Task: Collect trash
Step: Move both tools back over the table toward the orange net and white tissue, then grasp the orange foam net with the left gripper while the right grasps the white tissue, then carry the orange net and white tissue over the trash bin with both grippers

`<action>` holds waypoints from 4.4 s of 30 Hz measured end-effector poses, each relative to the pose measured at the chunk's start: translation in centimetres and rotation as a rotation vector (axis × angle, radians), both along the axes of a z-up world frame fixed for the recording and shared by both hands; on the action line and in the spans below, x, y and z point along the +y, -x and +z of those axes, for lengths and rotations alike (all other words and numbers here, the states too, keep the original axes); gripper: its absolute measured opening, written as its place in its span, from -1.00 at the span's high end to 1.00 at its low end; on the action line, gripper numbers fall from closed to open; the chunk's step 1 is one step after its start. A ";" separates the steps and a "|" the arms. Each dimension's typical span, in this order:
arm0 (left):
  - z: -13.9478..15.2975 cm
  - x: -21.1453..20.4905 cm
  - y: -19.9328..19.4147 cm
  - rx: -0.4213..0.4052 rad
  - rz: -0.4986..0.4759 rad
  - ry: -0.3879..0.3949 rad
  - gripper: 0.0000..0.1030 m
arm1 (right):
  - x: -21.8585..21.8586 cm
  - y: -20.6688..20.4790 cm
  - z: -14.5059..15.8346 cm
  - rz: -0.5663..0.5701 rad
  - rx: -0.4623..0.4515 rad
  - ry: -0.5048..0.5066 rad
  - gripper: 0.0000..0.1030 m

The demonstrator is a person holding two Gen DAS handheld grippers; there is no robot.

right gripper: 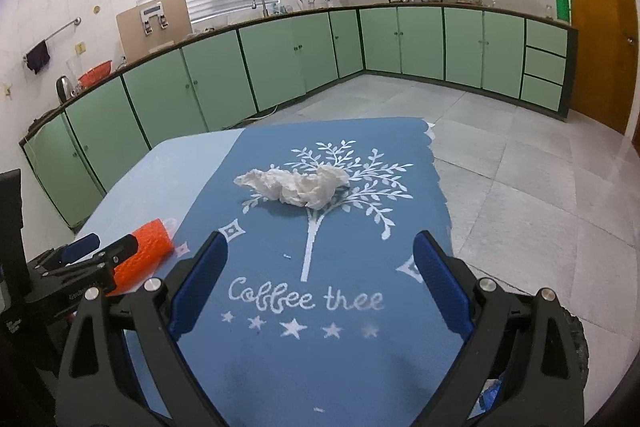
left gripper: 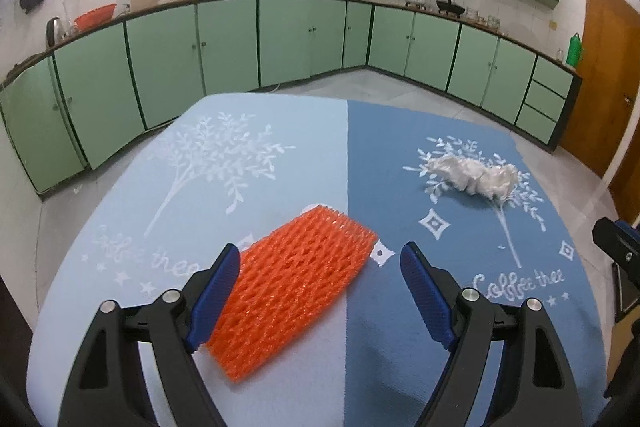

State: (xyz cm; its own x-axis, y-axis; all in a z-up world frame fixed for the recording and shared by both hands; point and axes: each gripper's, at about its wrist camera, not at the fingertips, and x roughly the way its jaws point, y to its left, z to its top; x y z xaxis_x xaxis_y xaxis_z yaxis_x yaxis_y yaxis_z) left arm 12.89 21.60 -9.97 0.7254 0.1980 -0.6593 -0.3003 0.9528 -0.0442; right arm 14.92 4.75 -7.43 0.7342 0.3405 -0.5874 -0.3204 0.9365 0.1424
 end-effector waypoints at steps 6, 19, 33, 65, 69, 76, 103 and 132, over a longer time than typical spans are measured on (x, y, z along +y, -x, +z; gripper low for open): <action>-1.4 0.0 -1.2 0.053 0.001 -0.012 -0.57 | 0.5 -1.2 -1.0 0.003 0.025 0.017 -0.77; -2.6 1.9 -2.4 0.100 0.044 0.030 0.60 | 0.6 -3.5 -2.3 0.001 0.053 0.049 -0.77; 0.1 1.7 -3.8 -0.021 0.012 0.086 0.84 | 2.7 -7.6 -2.6 0.016 0.063 0.052 -0.77; 2.9 -1.4 -4.7 -0.069 -0.065 0.056 0.84 | 2.8 -8.1 -0.5 0.128 0.116 0.029 0.74; 4.1 -2.7 -3.9 -0.086 -0.092 0.055 0.84 | 1.5 -6.8 1.4 0.123 0.089 0.006 0.74; 6.2 -5.3 -2.0 -0.118 -0.145 0.052 0.84 | -0.9 -4.2 3.9 0.122 0.049 -0.026 0.74; 10.4 -17.2 3.4 -0.205 -0.416 0.073 0.85 | -12.7 6.6 7.9 -0.007 -0.065 -0.011 0.74; 7.8 -32.4 2.0 -0.158 -0.787 0.112 0.84 | -26.5 12.4 4.1 -0.337 -0.034 0.026 0.73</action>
